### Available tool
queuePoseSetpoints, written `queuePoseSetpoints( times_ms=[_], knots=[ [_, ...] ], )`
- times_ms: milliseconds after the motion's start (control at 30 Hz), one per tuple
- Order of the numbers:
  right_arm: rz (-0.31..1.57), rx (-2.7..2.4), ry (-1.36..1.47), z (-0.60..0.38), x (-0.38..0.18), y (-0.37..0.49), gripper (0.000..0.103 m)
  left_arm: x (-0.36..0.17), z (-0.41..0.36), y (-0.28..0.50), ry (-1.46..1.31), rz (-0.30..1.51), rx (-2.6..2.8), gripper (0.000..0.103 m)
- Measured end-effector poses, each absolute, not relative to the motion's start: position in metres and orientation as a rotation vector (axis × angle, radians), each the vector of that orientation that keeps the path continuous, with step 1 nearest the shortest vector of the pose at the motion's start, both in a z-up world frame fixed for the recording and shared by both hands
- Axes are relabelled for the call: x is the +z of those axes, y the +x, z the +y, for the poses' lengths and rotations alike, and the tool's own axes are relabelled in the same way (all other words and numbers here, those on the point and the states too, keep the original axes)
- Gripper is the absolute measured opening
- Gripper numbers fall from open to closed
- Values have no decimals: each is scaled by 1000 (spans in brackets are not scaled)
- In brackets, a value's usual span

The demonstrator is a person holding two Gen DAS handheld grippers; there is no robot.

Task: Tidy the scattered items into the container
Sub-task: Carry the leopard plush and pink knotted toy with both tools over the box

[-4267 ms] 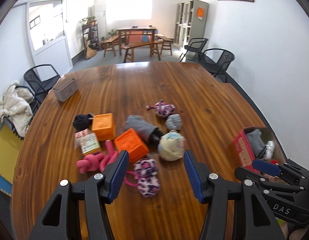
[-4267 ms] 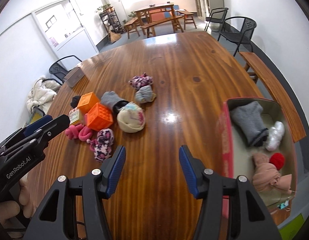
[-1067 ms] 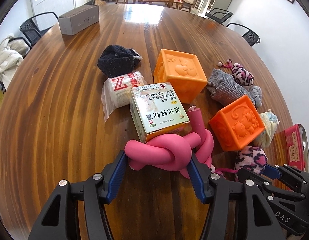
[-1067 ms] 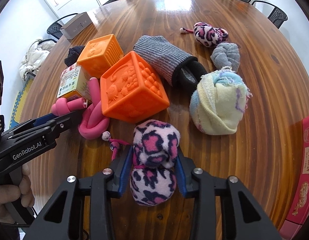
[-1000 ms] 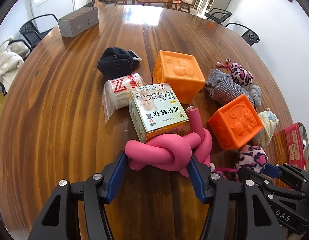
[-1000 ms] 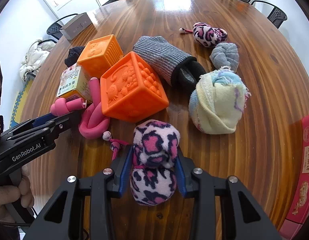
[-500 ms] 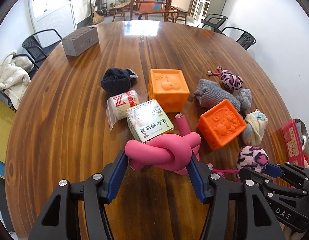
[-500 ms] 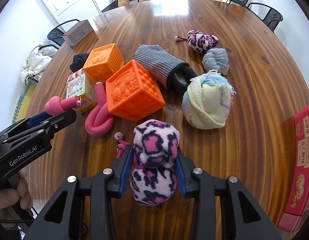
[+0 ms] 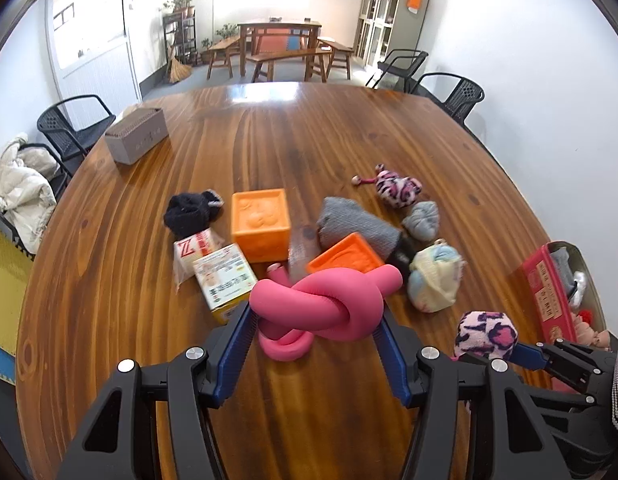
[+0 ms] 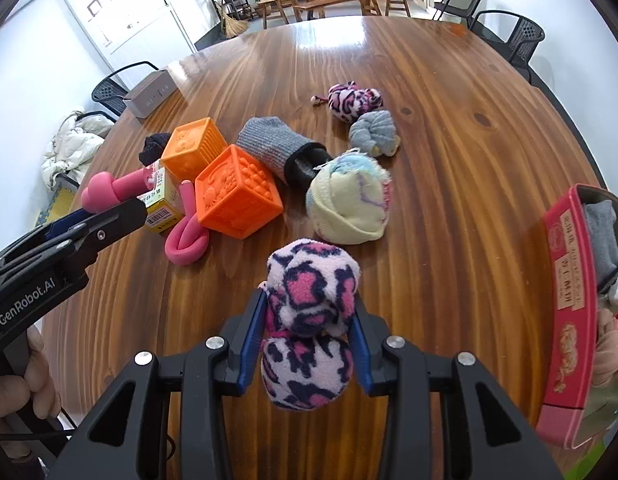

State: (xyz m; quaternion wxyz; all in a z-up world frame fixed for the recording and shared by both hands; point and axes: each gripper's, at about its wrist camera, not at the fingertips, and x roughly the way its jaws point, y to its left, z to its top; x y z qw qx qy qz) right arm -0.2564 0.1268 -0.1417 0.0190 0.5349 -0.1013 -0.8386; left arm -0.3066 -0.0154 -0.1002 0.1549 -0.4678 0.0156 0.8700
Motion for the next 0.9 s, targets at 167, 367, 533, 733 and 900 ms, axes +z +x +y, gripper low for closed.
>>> queuePoseSetpoints(
  times_ms=[167, 367, 533, 733, 900],
  knots=[
    [-280, -2607, 1599, 157, -120, -234, 42, -81, 13, -291, -1289, 63, 2523, 61],
    [-292, -2641, 1531, 181, -109, -234, 42, -66, 56, -276, -1249, 90, 2517, 61],
    [-345, -2686, 1502, 223, -97, -218, 42, -56, 102, -267, -1213, 128, 2481, 61],
    [-423, -2760, 1485, 282, -86, -194, 42, -48, 166, -258, -1162, 182, 2413, 61],
    [-496, -2835, 1477, 333, -79, -173, 43, -41, 225, -248, -1113, 229, 2341, 61]
  ],
)
